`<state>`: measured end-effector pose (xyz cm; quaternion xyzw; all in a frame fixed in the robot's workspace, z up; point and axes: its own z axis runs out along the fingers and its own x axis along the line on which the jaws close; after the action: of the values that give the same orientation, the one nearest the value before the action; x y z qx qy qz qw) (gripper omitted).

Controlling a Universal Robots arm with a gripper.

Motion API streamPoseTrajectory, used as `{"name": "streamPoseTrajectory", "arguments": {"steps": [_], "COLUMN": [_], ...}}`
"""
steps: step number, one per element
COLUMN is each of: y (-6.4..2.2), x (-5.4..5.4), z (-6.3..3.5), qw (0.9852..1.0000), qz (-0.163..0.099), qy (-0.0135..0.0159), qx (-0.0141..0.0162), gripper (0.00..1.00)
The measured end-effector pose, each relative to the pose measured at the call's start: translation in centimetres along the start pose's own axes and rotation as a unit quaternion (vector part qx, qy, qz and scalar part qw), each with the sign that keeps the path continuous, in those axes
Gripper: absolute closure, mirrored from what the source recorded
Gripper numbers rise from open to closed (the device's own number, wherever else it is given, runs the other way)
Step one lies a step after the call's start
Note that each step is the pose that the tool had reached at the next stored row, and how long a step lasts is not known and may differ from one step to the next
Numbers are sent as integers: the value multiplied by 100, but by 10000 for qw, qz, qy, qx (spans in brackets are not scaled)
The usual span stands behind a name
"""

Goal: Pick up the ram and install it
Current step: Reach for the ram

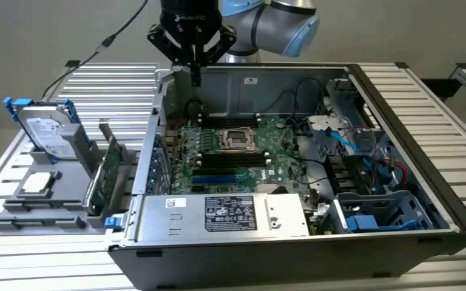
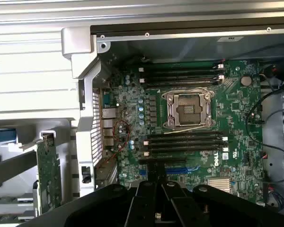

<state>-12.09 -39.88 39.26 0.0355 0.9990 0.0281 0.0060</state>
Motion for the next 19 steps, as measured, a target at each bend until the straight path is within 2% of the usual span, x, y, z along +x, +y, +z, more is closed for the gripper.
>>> {"name": "streamPoseTrajectory", "arguments": {"steps": [8, 11, 15, 19], "y": [0, -2, -11, -35], "x": [0, 22, 135, 306], "z": [0, 0, 0, 1], "qw": [10000, 10000, 10000, 10000], "qz": [0, 1, 4, 4], "qy": [5, 32, 74, 86], "qx": [-4, -2, 1, 2], "gripper": [89, 89, 89, 89]}}
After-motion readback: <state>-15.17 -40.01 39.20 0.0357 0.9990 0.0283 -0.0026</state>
